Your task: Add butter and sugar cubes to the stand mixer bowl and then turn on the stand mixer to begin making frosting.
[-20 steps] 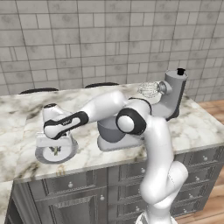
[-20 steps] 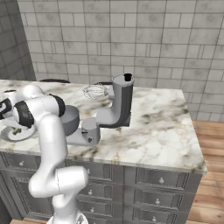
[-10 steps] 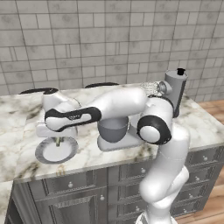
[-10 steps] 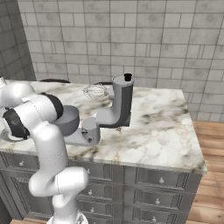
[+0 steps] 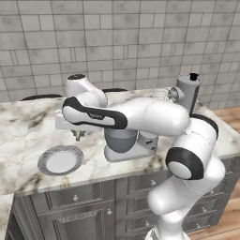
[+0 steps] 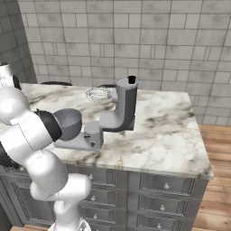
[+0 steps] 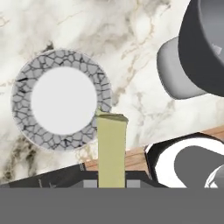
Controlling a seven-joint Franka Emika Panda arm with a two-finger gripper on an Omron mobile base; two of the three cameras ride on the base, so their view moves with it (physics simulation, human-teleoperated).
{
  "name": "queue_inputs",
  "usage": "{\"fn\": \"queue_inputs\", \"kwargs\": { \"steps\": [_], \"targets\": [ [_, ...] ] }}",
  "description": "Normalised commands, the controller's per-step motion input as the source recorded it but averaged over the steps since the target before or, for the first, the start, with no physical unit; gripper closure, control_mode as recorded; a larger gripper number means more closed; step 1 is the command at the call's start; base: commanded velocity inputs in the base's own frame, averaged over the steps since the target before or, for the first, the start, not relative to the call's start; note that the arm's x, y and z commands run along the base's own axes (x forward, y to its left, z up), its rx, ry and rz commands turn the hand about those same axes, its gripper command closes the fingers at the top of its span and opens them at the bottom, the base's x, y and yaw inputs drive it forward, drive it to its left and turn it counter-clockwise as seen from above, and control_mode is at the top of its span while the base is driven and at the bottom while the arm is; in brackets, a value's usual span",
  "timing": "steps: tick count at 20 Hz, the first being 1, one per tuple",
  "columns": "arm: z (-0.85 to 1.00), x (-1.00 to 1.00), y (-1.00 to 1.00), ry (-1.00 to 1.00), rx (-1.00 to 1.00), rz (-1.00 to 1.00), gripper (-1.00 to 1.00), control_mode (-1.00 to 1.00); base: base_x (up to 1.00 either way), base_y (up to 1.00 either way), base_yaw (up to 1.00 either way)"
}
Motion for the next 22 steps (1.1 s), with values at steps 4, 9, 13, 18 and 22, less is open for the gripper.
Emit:
{"fn": "queue_inputs", "kwargs": {
  "steps": [4, 9, 13, 18, 22],
  "targets": [
    [0.56, 0.04, -0.73, 0.00, 0.04, -0.06, 1.00, -1.00, 0.00, 0.00, 0.00],
    [0.15, 0.22, -0.75, 0.01, 0.01, -0.05, 1.00, -1.00, 0.00, 0.00, 0.00],
    [0.00, 0.44, -0.67, 0.00, 0.00, -0.05, 1.00, -1.00, 0.00, 0.00, 0.00],
    [-0.03, 0.41, -0.56, 0.00, 0.00, -0.03, 1.00, -1.00, 0.00, 0.00, 0.00],
    [-0.13, 0.32, -0.26, 0.00, 0.00, -0.01, 1.00, -1.00, 0.00, 0.00, 0.00]
  ]
}}
